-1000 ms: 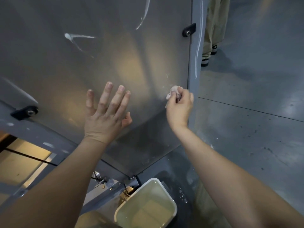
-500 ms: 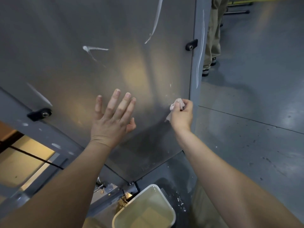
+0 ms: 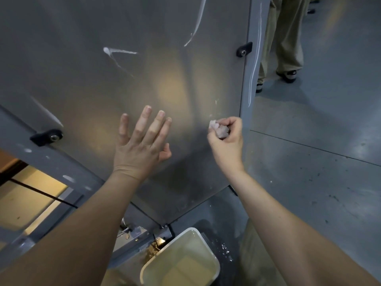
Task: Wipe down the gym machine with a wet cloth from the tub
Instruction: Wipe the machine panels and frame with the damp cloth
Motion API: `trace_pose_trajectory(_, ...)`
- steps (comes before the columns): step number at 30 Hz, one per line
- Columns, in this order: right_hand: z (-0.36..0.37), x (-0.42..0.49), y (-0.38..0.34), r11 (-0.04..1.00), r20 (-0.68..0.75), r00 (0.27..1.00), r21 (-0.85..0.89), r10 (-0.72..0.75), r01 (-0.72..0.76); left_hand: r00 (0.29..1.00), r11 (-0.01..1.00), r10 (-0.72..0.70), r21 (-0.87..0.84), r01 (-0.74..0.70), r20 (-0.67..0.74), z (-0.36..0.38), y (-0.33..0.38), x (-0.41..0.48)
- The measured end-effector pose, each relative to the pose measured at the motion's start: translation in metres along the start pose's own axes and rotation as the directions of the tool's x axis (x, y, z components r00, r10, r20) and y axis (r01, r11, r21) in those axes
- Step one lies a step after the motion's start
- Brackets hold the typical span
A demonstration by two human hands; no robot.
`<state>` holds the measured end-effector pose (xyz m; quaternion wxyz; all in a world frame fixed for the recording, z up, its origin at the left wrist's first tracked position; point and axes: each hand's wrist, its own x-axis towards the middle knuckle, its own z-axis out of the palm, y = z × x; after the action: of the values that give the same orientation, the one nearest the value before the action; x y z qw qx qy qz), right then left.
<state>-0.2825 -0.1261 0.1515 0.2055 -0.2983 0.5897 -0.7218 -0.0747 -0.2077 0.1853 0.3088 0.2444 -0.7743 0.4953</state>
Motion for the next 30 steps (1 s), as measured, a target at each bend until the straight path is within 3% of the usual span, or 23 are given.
trace_pose_trajectory(3,-0.006,-0.001,0.002,0.997,0.027,0.999,-0.073,-0.029,0.031,1.000,1.000,-0.001,-0.002,0.001,-0.002,0.000,0.000,0.000)
trace_pose_trajectory(12,-0.025,0.003,0.005,0.978,0.083,0.991,0.168,0.108,-0.121,1.000,1.000,-0.003,0.000,0.003,-0.017,0.002,0.000,-0.001)
trace_pose_trajectory(15,-0.023,0.015,0.009,0.988,0.047,0.994,0.118,0.096,-0.101,1.000,1.000,0.001,0.003,-0.001,-0.012,0.003,0.000,-0.001)
trace_pose_trajectory(23,-0.010,0.011,0.024,0.972,-0.131,0.991,-0.235,-0.031,-0.001,1.000,1.000,-0.001,0.000,0.001,-0.014,0.003,0.000,-0.001)
trace_pose_trajectory(30,0.011,0.011,0.006,0.980,-0.178,0.982,-0.197,-0.062,0.026,1.000,1.000,0.002,0.012,-0.002,-0.003,0.003,0.000,0.000)
